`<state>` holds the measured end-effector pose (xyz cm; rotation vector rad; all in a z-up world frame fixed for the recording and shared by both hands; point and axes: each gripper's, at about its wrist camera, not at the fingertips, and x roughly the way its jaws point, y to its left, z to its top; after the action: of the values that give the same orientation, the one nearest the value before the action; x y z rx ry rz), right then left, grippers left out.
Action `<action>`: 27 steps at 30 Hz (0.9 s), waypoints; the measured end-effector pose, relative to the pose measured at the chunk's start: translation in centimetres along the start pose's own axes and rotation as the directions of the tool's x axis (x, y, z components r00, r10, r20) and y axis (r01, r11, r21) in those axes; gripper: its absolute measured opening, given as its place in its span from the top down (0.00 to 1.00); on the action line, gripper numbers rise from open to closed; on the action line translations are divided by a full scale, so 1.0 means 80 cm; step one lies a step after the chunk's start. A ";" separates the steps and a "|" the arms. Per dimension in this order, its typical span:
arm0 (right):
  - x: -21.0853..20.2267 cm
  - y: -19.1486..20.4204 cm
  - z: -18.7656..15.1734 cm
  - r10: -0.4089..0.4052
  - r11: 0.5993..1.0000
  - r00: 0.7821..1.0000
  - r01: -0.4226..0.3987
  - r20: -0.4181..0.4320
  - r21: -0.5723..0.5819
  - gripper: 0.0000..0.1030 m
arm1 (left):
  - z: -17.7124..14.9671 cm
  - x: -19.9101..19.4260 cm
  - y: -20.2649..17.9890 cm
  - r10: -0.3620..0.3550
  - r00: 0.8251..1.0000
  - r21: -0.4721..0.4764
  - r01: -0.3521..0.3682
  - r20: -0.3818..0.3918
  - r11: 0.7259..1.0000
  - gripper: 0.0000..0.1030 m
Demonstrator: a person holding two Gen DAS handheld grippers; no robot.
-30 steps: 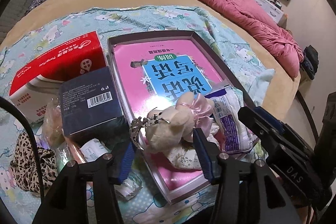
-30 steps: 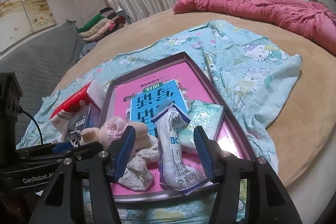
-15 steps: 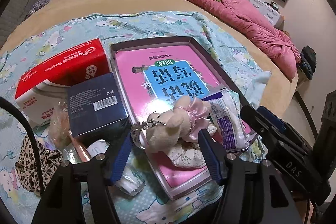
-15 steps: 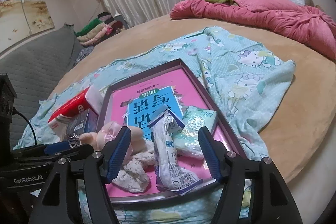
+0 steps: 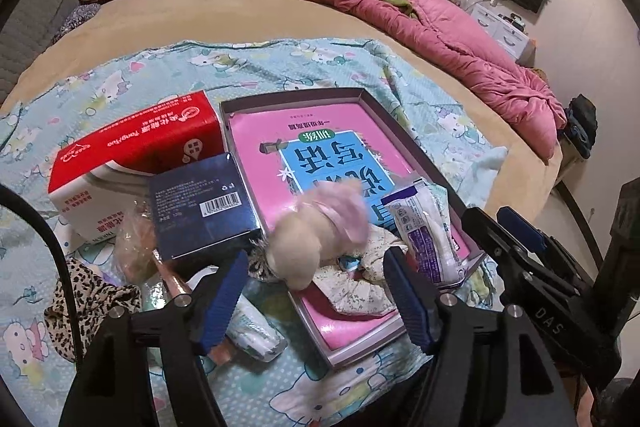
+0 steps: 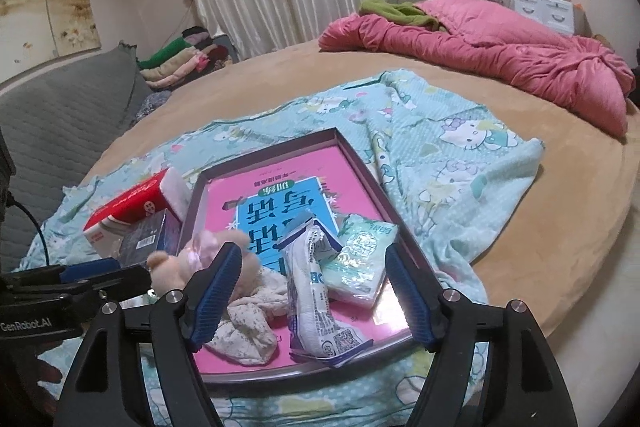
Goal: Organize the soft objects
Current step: 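Withdraw both open tools from the tray back toward the pile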
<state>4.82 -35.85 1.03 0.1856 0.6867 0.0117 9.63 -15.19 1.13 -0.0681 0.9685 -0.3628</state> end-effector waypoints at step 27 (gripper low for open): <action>-0.063 0.060 0.015 -0.020 0.994 0.988 0.036 0.156 -0.100 0.24 | -0.005 -0.076 0.020 0.060 0.991 0.012 -0.062 0.116 0.998 0.20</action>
<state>1.90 -31.66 5.93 0.0767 0.5320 0.0053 6.62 -11.60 5.40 -0.0449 0.8514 -0.3069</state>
